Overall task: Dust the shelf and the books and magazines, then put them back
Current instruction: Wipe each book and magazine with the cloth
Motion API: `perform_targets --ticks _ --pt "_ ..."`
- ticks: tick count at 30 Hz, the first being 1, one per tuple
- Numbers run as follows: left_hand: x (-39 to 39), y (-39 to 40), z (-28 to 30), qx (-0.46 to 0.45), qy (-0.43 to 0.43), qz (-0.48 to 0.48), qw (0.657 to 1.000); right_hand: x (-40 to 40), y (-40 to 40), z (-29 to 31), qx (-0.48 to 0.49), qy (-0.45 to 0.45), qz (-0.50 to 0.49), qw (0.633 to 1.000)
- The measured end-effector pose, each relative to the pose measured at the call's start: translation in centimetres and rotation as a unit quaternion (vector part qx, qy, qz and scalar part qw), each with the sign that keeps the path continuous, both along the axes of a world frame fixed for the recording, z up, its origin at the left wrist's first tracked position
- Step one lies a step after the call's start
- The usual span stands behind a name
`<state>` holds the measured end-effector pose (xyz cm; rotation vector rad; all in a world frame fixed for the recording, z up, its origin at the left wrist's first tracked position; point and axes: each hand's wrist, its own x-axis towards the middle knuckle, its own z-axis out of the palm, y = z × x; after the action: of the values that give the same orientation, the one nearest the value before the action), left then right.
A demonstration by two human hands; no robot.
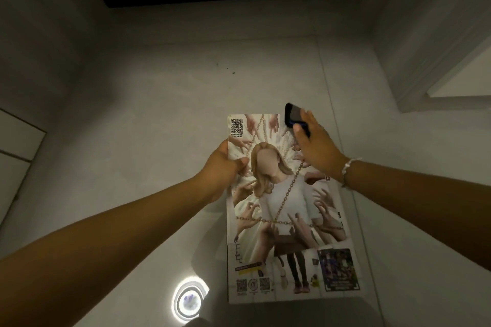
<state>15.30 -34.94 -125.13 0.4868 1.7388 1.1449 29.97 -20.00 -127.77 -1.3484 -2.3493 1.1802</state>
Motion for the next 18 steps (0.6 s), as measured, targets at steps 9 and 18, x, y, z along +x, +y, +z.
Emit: perform_targets --ticks 9,18 --pt "-0.7 1.0 1.6 0.013 -0.040 0.092 0.995 -1.5 1.2 3.8 -0.195 0.118 -0.216 0.950" --pt "-1.6 1.0 2.1 0.015 -0.076 0.210 0.975 2.0 -3.3 3.5 -0.183 0.087 -0.105 0.974"
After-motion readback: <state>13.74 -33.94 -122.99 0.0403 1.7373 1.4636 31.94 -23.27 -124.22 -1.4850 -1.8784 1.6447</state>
